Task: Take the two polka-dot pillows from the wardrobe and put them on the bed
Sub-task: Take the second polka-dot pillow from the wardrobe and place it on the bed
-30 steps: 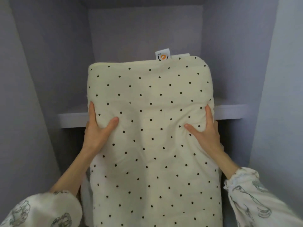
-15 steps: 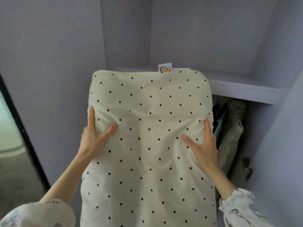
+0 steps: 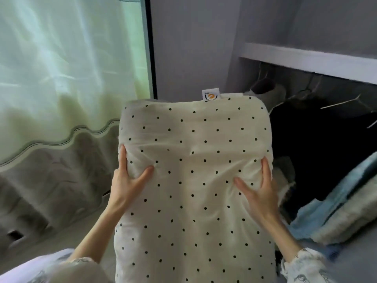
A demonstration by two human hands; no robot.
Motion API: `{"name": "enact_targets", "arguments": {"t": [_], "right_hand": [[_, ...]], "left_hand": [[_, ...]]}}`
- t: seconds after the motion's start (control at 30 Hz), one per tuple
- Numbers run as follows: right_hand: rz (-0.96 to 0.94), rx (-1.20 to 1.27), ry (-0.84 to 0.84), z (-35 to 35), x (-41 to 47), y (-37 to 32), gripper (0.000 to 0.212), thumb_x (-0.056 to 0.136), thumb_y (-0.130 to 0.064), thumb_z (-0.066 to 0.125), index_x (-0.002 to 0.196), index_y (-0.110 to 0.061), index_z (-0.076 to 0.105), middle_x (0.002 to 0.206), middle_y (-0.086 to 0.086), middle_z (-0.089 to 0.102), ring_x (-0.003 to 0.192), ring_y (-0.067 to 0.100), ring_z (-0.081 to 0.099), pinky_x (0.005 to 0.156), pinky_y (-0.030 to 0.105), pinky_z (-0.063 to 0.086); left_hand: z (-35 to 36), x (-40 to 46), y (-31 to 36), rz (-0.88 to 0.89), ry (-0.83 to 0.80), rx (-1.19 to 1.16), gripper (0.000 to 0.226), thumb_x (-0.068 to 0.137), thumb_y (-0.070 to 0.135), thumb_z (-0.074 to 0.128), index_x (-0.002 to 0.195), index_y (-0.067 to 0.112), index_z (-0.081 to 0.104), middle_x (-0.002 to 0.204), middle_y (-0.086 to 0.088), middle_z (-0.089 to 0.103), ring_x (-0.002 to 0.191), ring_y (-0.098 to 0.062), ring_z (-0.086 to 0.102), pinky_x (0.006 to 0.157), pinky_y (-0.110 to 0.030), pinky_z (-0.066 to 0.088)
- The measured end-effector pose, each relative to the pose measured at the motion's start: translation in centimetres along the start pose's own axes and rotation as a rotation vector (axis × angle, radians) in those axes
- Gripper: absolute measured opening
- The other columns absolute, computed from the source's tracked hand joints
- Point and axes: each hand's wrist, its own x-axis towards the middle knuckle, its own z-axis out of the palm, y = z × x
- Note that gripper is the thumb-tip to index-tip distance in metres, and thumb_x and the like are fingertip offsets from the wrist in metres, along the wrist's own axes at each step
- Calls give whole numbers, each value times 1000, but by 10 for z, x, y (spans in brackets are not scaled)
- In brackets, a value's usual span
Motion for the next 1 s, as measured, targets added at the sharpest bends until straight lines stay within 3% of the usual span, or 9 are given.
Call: {"name": "enact_targets", "arguments": {"t": [0.13,0.27,0.4,0.5,0.57,0.7,0.83,1.0], "right_hand": [[-23,-25,-94,64,-18,-25,91,64,-64,68,132,-64,7,145,-15,27,119,-5,25,96,31,28],[-92,-3,-215,133,-34,-53,91,66,-64,67,133,-61,6,137,-25,25,118,-6,23,94,30,26],[-155,71,-309,202,-45,-82,90,69,-56,70,135,-59,9,137,-25,27,112,-23,20,93,26,25],[-135,68,-372,248,-47,-105,91,63,-63,69,129,-68,7,127,-6,38,105,8,42,87,34,36],[-156,84,-423,279,-46,-119,90,60,-66,68,127,-71,7,131,-4,40,110,17,47,91,39,40],[-235,188,-504,341,-31,-147,89,60,-65,70,125,-72,10,126,-23,37,117,13,45,94,35,38],[-277,152,-559,399,-5,-163,91,58,-67,67,128,-70,8,118,-5,35,101,18,43,94,41,37],[-370,177,-663,482,44,-181,92,60,-67,64,132,-64,8,119,-3,34,98,17,37,89,41,32]], "left_hand": [[-66,-9,-39,-75,103,24,97,60,61,63,131,66,-3,115,2,44,98,-21,52,81,-35,44],[-137,-14,-69,-124,231,52,96,59,61,63,129,69,-3,116,0,45,97,-21,50,80,-34,41],[-202,-14,-89,-175,355,104,96,58,63,62,128,70,-3,127,-11,49,98,-21,48,83,-35,40],[-245,-14,-98,-199,445,119,96,58,63,62,129,69,-2,130,-12,46,100,-19,45,85,-35,38],[-268,-12,-104,-213,497,117,95,59,63,63,129,70,-1,130,-9,46,101,-19,45,85,-35,37],[-304,3,-115,-238,618,116,94,59,65,64,128,69,1,136,-7,43,112,-22,45,92,-39,38],[-324,27,-128,-283,712,138,95,60,65,64,129,68,-1,138,-7,42,122,-28,43,97,-41,36],[-333,80,-146,-323,848,135,98,58,67,64,131,67,-2,137,-8,42,120,-29,44,94,-41,35]]}}
